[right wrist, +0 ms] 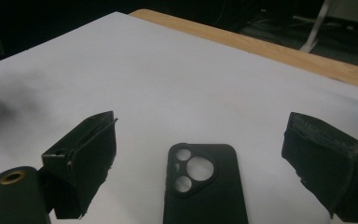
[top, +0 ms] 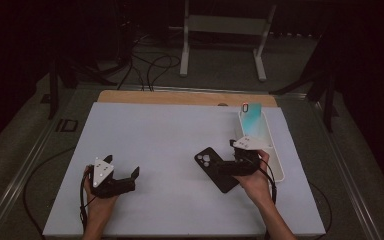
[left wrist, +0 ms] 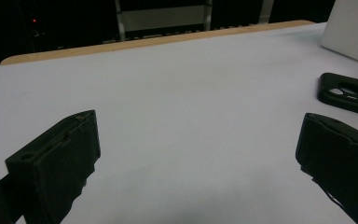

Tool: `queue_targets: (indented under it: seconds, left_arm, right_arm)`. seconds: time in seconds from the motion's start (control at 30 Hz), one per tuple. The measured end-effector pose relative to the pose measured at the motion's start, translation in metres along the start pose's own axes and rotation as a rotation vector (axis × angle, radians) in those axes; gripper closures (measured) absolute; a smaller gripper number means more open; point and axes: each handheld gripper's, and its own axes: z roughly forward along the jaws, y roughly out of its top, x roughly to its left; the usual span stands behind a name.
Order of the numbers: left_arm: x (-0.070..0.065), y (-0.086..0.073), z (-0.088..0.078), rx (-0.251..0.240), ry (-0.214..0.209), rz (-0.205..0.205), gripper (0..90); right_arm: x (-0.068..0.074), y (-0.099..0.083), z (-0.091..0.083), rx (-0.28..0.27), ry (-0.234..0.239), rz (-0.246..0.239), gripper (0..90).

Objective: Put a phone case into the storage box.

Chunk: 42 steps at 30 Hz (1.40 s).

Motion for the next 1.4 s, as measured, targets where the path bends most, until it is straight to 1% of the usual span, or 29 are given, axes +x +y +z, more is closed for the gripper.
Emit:
queue_targets:
  seconds: [0.1, 0.17, 0.23, 0.33, 0.37, 0.4, 0.57, 0.7, 1.0, 1.17, 1.27, 1.33, 1.4]
  left_arm:
    - [0.000, 0.000, 0.000, -0.004, 0.001, -0.004, 0.4]
    - [0.001, 0.000, -0.001, -0.004, 0.001, -0.005, 0.4]
    - [0.001, 0.001, -0.001, -0.007, 0.000, -0.006, 0.4]
    - [0.000, 0.001, -0.002, -0.008, -0.003, -0.001, 0.4]
    - [0.000, 0.001, -0.002, -0.009, -0.003, -0.001, 0.4]
    - [0.000, 0.001, -0.002, -0.010, -0.004, 0.000, 0.4]
    - [0.000, 0.001, -0.001, -0.007, -0.007, -0.001, 0.4]
    - [0.000, 0.001, -0.002, -0.008, -0.007, 0.001, 0.4]
    - [-0.001, 0.001, -0.001, -0.008, -0.012, -0.001, 0.4]
    - [-0.003, 0.001, 0.000, -0.003, -0.019, 0.001, 0.4]
    - [-0.005, 0.003, 0.000, -0.003, -0.036, -0.002, 0.4]
    - [-0.007, 0.005, 0.000, 0.003, -0.051, 0.006, 0.4]
    - [-0.009, 0.008, 0.001, 0.011, -0.078, 0.007, 0.4]
  right_arm:
    - [0.002, -0.004, -0.004, -0.030, -0.002, -0.008, 9.9]
    - [0.002, -0.006, -0.006, -0.038, -0.003, -0.012, 9.9]
    - [0.002, -0.011, -0.010, -0.065, -0.006, -0.008, 9.9]
    - [0.001, -0.013, -0.012, -0.075, -0.011, -0.003, 9.9]
    - [0.001, -0.014, -0.014, -0.105, -0.015, -0.004, 10.0]
    - [0.002, -0.015, -0.015, -0.118, -0.012, -0.003, 10.1]
    - [0.003, -0.019, -0.016, -0.150, -0.024, -0.016, 10.2]
    - [0.003, -0.020, -0.017, -0.173, -0.029, -0.008, 10.1]
    - [0.002, -0.020, -0.019, -0.197, -0.035, -0.007, 10.1]
    - [0.002, -0.020, -0.021, -0.208, -0.025, -0.007, 10.2]
    - [0.001, -0.020, -0.021, -0.210, -0.025, -0.009, 10.2]
    - [0.001, -0.020, -0.021, -0.208, -0.024, -0.007, 10.2]
    - [0.001, -0.020, -0.021, -0.204, -0.032, -0.009, 10.2]
